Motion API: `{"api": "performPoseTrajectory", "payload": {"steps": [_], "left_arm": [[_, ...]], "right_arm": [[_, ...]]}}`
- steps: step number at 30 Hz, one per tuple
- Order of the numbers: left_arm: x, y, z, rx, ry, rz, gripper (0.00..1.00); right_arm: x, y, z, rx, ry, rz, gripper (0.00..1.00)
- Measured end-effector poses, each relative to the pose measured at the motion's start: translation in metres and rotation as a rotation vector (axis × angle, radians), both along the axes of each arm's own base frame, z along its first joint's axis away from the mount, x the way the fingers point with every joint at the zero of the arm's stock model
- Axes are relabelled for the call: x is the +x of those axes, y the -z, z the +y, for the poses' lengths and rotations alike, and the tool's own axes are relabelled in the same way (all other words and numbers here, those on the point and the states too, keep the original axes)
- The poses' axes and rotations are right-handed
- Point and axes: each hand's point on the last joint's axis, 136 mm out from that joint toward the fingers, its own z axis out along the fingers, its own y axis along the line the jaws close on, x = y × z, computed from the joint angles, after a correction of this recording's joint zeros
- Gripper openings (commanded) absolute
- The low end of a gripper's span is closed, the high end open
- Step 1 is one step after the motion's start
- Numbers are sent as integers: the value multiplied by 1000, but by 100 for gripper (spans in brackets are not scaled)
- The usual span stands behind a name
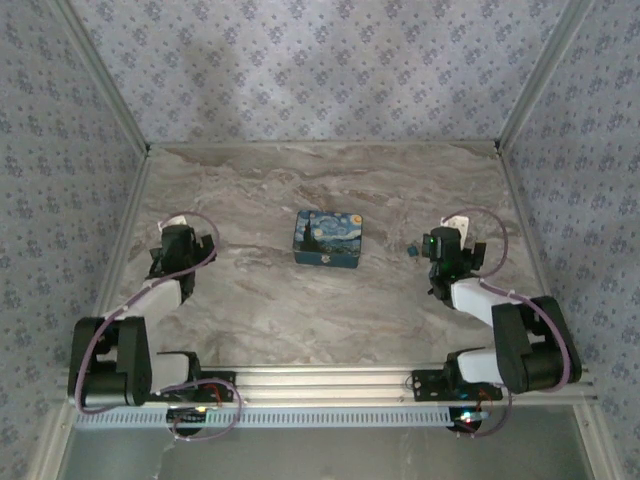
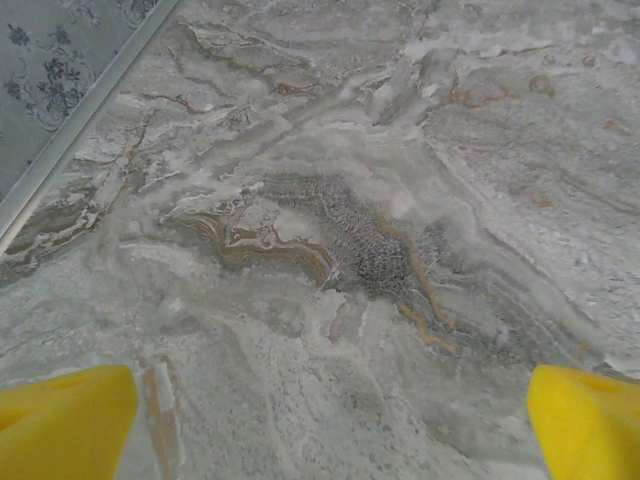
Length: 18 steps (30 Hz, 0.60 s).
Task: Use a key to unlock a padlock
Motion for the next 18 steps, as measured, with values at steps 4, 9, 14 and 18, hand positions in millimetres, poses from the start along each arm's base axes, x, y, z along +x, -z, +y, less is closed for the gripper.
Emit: {"api": "performPoseTrajectory", "payload": {"steps": [4, 9, 14, 18], "left_arm": [[16, 4, -3, -4, 34, -42, 99], [39, -5, -23, -1, 176, -136, 100], [37, 22, -27, 18, 209, -146, 100], [41, 12, -20, 70, 150, -187, 100]], "right_arm": [[13, -2, 8, 9, -77, -62, 100], [24, 5, 6, 52, -156, -110, 100], [28, 16, -8, 94, -147, -107, 100], [34, 13, 6, 123, -212, -114, 100]]}}
